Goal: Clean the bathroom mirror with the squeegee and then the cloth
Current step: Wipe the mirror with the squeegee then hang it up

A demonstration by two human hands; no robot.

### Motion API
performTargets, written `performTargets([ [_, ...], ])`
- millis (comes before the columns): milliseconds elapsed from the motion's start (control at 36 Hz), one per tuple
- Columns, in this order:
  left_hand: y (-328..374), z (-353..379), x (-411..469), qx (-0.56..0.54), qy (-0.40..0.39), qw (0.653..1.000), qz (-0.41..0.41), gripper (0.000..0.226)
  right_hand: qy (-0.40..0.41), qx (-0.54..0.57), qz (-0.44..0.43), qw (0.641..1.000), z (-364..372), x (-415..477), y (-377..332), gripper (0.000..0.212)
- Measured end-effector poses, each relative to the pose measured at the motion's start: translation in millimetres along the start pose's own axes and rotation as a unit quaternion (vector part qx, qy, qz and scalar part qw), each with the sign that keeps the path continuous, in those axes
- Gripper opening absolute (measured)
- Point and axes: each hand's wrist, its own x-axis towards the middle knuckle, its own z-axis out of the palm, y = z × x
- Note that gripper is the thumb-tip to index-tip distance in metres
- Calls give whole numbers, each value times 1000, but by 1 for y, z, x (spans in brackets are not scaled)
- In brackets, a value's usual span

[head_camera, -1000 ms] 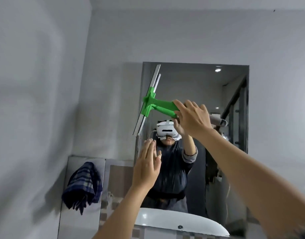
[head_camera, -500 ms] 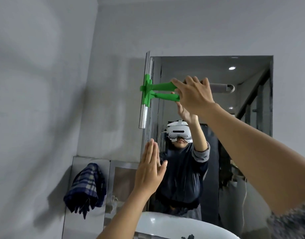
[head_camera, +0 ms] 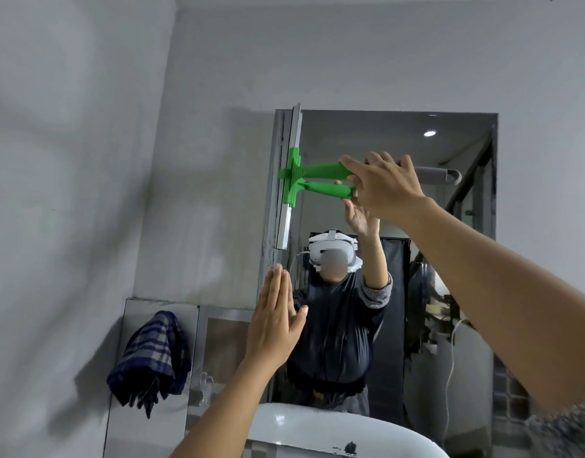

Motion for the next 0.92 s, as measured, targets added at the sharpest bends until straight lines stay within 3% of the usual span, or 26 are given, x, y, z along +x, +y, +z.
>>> performTargets([
  [917,0,5,2,-27,5,1000,-2,76,-40,-23,108,993,-26,-69,89,42],
])
